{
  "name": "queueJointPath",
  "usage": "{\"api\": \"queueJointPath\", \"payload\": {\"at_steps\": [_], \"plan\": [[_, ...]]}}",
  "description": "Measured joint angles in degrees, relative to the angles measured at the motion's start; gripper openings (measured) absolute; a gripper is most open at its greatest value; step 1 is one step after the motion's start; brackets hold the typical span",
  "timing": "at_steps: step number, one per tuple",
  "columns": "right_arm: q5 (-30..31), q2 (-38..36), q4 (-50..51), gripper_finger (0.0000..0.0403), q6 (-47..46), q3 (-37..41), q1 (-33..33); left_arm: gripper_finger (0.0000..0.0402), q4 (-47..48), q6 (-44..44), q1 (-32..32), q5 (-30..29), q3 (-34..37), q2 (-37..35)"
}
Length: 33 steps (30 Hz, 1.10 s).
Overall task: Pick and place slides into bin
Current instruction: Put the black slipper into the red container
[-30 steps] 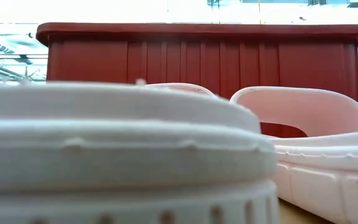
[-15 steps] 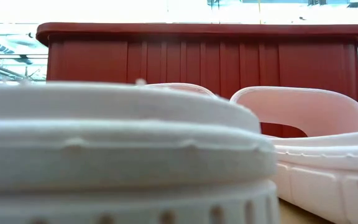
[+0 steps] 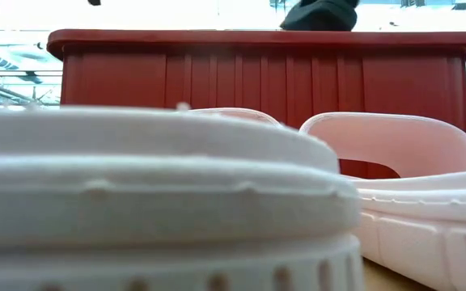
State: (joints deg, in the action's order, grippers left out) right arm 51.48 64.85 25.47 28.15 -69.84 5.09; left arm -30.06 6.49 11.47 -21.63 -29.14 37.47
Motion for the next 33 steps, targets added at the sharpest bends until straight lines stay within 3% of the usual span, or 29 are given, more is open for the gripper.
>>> {"api": "queueJointPath", "payload": {"at_steps": [7,16,22,33], "plan": [[-5.5,2.0,0.7,0.0004,-1.0,3.7,6.8,0.0198,1.8,-2.5,-8.2,1.4,0.0,-0.1],[-8.3,2.4,-9.4,0.0004,1.5,16.8,15.1,0.0198,4.6,-7.2,-21.5,13.6,0.0,-0.1],[-13.2,2.4,-11.1,0.0004,0.9,22.5,19.9,0.0198,4.7,-7.5,-28.2,15.7,0.0,-0.1],[-16.7,8.7,-13.6,0.0004,3.2,25.8,26.7,0.0198,7.3,-9.2,-36.4,26.7,-2.6,0.5]]}}
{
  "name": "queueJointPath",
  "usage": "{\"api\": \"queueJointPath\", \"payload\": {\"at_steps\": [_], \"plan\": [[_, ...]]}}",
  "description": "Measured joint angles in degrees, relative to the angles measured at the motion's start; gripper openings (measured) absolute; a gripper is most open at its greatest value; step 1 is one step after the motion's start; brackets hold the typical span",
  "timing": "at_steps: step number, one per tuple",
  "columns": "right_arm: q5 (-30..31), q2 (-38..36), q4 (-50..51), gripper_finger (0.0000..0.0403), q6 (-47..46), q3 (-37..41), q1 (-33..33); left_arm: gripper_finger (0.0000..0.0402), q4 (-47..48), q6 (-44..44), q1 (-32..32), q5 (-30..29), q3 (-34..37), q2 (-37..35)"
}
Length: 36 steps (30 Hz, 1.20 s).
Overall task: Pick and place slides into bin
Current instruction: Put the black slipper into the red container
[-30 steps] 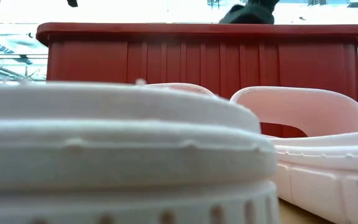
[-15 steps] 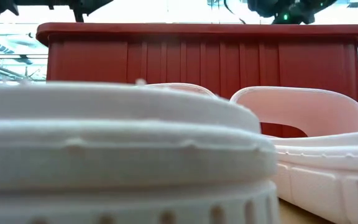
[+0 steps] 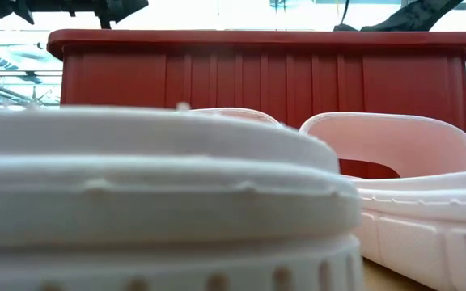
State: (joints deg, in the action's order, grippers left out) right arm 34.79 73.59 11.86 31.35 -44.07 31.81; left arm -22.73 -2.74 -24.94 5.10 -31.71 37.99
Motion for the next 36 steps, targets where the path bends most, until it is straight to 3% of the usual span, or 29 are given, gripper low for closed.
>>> {"api": "queueJointPath", "payload": {"at_steps": [20,36], "plan": [[-3.4,13.7,-6.3,0.0004,2.6,-0.3,4.9,0.0198,0.2,-1.0,-1.7,1.0,-0.2,0.4],[-6.3,14.6,-4.8,0.0004,-0.6,-0.2,5.4,0.0198,0.2,-1.9,-1.7,1.0,-0.2,0.4]]}}
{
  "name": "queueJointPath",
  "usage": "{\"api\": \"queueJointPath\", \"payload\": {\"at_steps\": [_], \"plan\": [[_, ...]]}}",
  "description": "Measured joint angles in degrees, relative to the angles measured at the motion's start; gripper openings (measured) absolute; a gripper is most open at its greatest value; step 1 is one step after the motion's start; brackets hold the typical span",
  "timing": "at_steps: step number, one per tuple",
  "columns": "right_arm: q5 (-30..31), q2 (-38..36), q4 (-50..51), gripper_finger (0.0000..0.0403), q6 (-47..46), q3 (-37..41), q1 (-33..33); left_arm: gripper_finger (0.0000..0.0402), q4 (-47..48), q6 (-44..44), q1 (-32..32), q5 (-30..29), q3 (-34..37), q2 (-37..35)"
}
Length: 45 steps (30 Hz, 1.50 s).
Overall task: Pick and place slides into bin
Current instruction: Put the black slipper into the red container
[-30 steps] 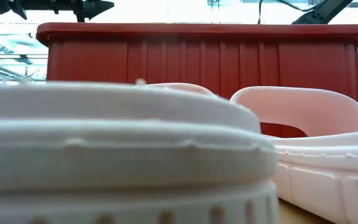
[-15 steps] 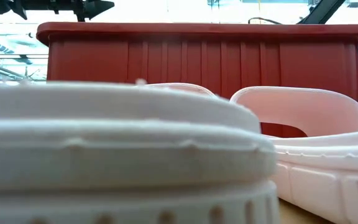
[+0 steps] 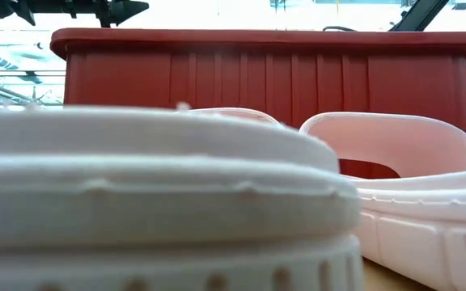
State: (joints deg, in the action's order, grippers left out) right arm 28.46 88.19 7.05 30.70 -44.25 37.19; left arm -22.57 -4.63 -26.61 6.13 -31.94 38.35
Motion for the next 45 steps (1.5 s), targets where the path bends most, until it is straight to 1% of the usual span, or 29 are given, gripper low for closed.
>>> {"api": "queueJointPath", "payload": {"at_steps": [9,13,20,25,32,38,45], "plan": [[0.1,0.0,1.1,0.0004,0.0,0.0,0.1,0.0198,0.0,-0.6,0.0,0.5,0.0,0.0],[1.5,0.0,1.5,0.0004,0.2,0.0,0.4,0.0198,-0.3,-0.9,0.0,1.7,0.0,0.0],[2.7,0.0,1.9,0.0009,0.2,0.0,0.5,0.0198,-0.4,-0.9,0.0,1.8,0.0,0.0],[3.0,0.0,2.4,0.0043,0.2,0.0,0.5,0.0198,-0.4,-0.9,0.0,1.8,0.0,0.0],[3.1,0.0,2.4,0.0111,0.1,0.0,0.5,0.0198,-0.4,-0.8,0.0,1.8,0.0,0.0],[7.6,0.0,2.5,0.0161,0.0,0.0,0.5,0.0198,-0.4,-0.8,0.0,1.8,0.0,0.0],[7.8,0.0,2.7,0.0202,-0.1,0.0,-0.1,0.0198,-0.4,-0.7,0.0,1.8,0.0,0.0]]}}
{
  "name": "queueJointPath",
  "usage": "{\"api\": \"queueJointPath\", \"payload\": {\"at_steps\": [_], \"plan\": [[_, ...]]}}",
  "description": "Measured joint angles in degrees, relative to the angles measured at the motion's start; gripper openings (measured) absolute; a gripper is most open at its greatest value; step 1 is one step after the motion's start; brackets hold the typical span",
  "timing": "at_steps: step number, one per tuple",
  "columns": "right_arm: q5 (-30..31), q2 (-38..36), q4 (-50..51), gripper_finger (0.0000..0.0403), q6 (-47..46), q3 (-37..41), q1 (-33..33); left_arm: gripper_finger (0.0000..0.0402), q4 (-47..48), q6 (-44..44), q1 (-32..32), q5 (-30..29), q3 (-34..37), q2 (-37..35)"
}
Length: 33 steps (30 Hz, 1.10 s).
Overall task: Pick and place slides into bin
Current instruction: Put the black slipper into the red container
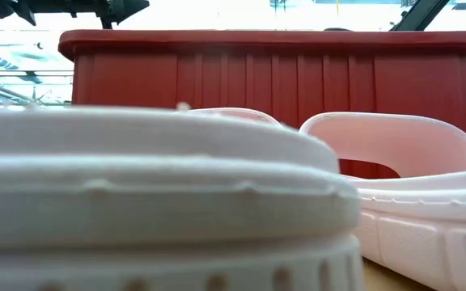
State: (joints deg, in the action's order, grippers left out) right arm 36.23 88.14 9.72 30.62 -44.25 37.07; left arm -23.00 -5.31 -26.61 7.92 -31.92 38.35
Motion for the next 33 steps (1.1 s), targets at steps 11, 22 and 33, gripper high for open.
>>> {"api": "queueJointPath", "payload": {"at_steps": [11,22,33], "plan": [[1.3,0.0,0.0,0.0231,-0.3,0.0,-2.5,0.0198,0.0,0.0,0.0,0.0,0.0,0.0],[2.7,-2.5,6.4,0.0233,-2.1,0.0,-3.8,0.0198,0.1,0.0,0.0,0.0,0.0,0.0],[-0.5,-9.4,8.3,0.0232,-4.0,0.0,-6.5,0.0198,0.2,0.0,0.1,0.0,0.0,0.0]]}}
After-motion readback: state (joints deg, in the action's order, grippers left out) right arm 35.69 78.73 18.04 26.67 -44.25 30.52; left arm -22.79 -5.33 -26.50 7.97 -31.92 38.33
